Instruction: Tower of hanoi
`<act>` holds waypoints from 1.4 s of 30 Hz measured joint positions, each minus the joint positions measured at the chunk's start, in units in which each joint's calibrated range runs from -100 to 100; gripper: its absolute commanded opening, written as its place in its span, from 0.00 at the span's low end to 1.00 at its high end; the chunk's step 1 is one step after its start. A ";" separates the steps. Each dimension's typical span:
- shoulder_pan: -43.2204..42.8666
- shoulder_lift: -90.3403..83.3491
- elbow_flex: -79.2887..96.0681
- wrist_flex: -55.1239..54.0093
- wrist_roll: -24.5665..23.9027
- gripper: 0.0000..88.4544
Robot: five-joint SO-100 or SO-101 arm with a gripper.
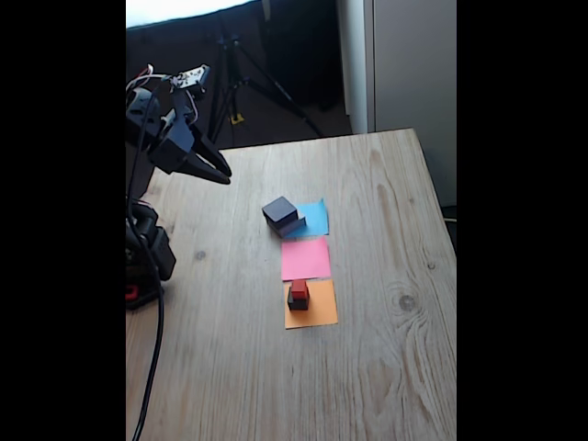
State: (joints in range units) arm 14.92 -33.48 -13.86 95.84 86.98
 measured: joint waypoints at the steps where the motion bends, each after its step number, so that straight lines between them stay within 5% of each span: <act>1: 0.31 -0.17 1.56 -1.04 0.00 0.00; 28: 4.44 -9.06 53.89 -41.55 4.17 0.09; 33: 4.44 -9.06 63.54 -53.80 4.51 0.18; 36: 4.44 -9.06 68.49 -61.57 4.69 0.38; 42: 4.44 -9.15 69.19 -66.13 -1.22 0.43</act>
State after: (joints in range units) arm 19.36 -42.63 55.32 29.70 85.76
